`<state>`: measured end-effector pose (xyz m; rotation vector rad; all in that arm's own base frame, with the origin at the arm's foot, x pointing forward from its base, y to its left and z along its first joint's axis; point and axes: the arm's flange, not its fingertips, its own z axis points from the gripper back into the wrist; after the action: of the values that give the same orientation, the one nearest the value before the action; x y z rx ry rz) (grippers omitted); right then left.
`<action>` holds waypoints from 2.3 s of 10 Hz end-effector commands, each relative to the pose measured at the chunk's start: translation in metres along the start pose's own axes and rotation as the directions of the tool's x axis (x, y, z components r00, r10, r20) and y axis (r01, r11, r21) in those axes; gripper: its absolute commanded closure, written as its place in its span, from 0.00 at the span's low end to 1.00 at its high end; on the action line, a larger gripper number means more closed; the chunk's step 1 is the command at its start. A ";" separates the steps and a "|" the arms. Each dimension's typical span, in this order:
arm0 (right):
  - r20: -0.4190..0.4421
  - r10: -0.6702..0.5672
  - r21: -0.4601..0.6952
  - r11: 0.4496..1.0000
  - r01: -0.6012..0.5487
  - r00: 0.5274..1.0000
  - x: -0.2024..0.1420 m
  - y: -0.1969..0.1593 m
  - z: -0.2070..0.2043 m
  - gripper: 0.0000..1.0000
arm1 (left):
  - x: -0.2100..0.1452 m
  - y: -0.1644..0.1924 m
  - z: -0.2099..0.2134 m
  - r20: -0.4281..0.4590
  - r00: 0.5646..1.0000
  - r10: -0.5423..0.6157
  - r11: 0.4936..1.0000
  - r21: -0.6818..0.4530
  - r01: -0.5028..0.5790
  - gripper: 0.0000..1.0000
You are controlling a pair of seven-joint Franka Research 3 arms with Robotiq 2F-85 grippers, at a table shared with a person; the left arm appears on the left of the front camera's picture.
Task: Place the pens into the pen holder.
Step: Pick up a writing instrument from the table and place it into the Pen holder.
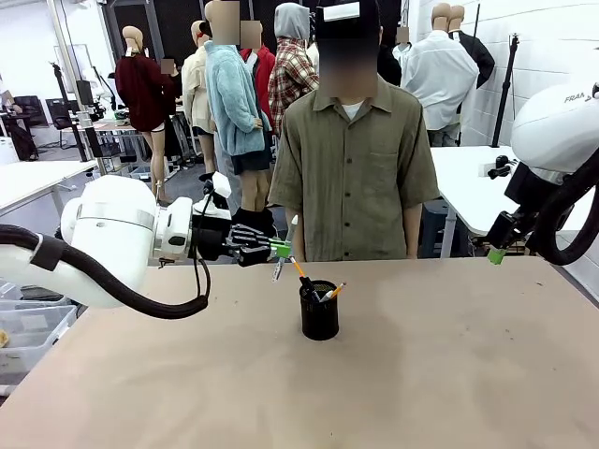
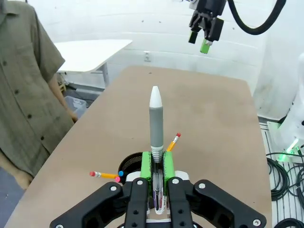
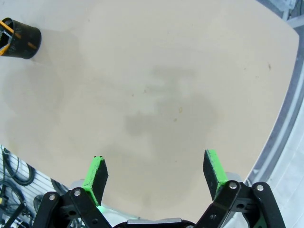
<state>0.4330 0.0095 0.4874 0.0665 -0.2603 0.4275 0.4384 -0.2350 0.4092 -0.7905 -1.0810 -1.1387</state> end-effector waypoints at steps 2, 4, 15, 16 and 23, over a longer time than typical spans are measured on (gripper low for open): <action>-0.013 0.015 -0.020 1.000 -0.015 1.000 -0.001 0.000 -0.001 0.00 | -0.007 0.010 -0.031 0.122 0.991 -0.053 0.996 -0.068 0.062 1.00; -0.013 0.015 -0.020 1.000 -0.015 1.000 -0.001 0.000 -0.001 0.00 | -0.008 0.013 -0.047 0.140 0.989 -0.056 0.992 -0.107 0.071 1.00; -0.013 0.015 -0.020 1.000 -0.015 1.000 -0.001 0.000 -0.001 0.00 | -0.059 0.034 -0.098 0.090 0.995 -0.035 0.992 -0.119 0.045 1.00; -0.013 0.015 -0.020 1.000 -0.015 1.000 -0.001 0.000 -0.001 0.00 | -0.063 0.035 -0.098 0.071 0.997 -0.034 0.992 -0.122 0.042 1.00; -0.013 0.015 -0.020 1.000 -0.015 1.000 -0.001 0.000 -0.001 0.00 | -0.070 0.032 -0.093 0.022 0.998 -0.058 0.991 -0.117 0.061 0.51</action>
<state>0.4330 0.0095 0.4874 0.0667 -0.2604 0.4275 0.4892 -0.2902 0.3118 -0.9061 -1.0500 -1.2335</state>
